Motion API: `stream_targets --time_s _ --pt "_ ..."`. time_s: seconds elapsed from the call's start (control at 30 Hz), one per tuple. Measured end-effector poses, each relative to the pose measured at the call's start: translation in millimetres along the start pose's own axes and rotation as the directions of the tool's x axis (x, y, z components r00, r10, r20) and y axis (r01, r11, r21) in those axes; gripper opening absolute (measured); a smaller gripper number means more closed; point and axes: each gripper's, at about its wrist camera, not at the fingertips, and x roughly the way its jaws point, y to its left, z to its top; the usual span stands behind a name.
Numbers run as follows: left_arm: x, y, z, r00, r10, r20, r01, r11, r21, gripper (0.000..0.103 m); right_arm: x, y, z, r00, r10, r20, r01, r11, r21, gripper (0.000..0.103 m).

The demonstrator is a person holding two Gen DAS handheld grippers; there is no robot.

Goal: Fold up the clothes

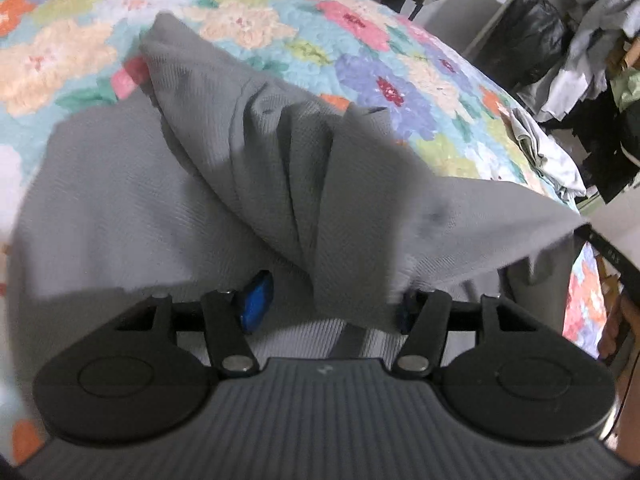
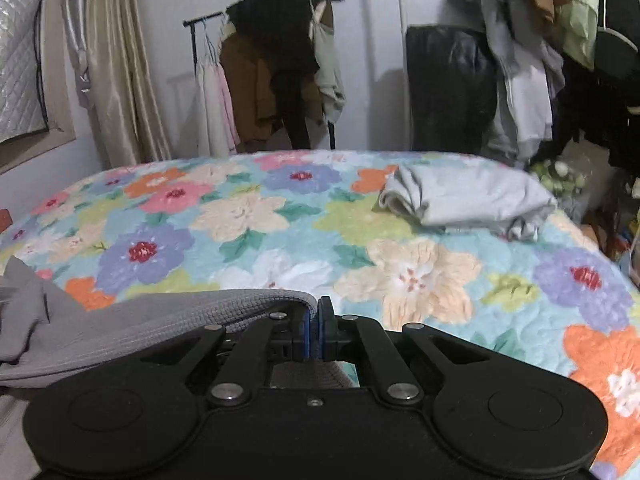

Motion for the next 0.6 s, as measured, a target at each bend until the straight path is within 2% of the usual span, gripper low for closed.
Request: stream_targets --time_s 0.1,0.13,0.2,0.27,0.33,0.4,0.47,0.5,0.53,0.57,0.6 --pt "-19 -4 -1 0.999 0.023 0.049 -0.025 0.999 0.03 0.059 -8 7 1 0.999 -0.018 0.036 0.02 0.998 -0.054 0.004" --pt "-24 -4 0 0.997 0.026 0.067 -0.029 0.999 0.035 0.063 -10 8 1 0.999 -0.019 0.041 0.021 0.998 -0.061 0.004" --pt "-28 -4 2 0.995 0.029 0.092 -0.033 0.999 0.037 0.069 -10 7 1 0.999 -0.015 0.038 0.017 0.998 -0.053 0.004" --pt "-26 -2 8 0.994 0.027 0.102 -0.029 1.0 0.01 0.069 -10 5 1 0.999 -0.011 0.033 0.013 0.999 -0.043 0.004" --pt "-19 -3 13 0.995 0.02 0.098 -0.018 1.0 -0.017 0.069 -11 4 0 1.0 -0.008 0.029 0.009 0.999 -0.032 0.004" --pt "-10 -12 16 0.996 0.014 0.09 -0.014 1.0 -0.001 0.07 -11 3 -1 1.0 -0.005 0.03 0.006 1.0 -0.024 0.004" --pt "9 -24 18 0.996 0.073 0.052 -0.074 0.997 0.035 0.083 -10 3 -2 1.0 0.001 0.031 0.0 1.0 -0.017 0.004" --pt "20 -26 19 0.994 0.109 0.031 -0.11 0.993 0.044 0.083 -10 2 -3 0.999 0.006 0.032 -0.005 1.0 -0.014 0.004" --pt "31 -27 21 0.99 0.144 0.012 -0.144 0.988 0.047 0.07 -11 -1 -3 1.0 0.017 0.019 -0.018 1.0 0.021 0.004" --pt "40 -26 23 0.986 0.165 -0.002 -0.165 0.985 0.054 0.019 -12 -6 -2 1.0 0.032 0.002 -0.032 0.997 0.065 0.004" --pt "45 -26 26 0.984 0.178 -0.01 -0.177 0.982 0.066 0.011 -12 -10 -2 0.999 0.047 -0.014 -0.045 0.993 0.109 0.004"
